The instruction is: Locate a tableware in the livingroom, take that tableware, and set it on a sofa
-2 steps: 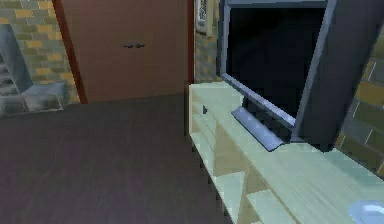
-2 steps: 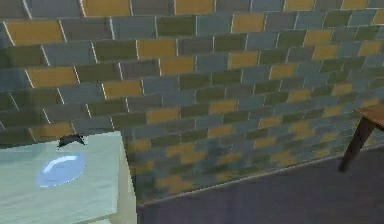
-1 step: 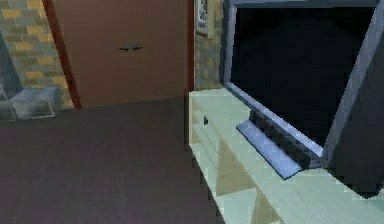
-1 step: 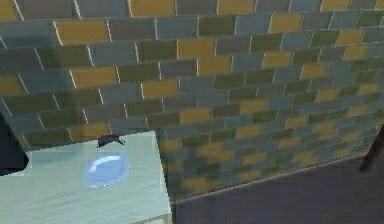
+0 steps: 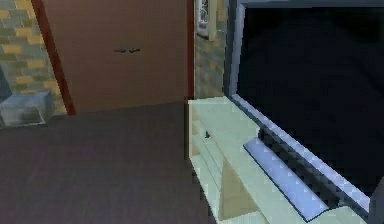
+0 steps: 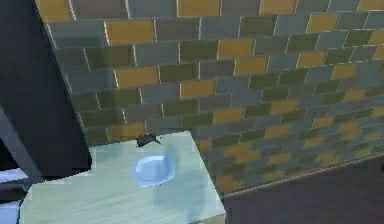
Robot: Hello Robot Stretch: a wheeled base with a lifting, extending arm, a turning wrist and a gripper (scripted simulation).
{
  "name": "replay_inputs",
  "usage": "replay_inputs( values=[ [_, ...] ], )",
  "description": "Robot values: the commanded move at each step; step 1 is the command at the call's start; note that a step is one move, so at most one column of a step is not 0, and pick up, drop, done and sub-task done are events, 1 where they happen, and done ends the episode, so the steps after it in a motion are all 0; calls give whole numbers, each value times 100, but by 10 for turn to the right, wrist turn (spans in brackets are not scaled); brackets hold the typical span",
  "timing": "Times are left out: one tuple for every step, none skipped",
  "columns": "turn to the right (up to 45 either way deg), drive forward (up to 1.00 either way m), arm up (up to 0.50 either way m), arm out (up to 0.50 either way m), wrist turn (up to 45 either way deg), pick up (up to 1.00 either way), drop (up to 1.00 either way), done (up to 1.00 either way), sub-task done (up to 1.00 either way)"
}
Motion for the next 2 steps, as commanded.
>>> replay_inputs(
  values=[
    [-450, 0, 0, 0, 0, 0, 0, 0, 0],
    [-450, 0, 0, 0, 0, 0, 0, 0, 0]
  ],
)
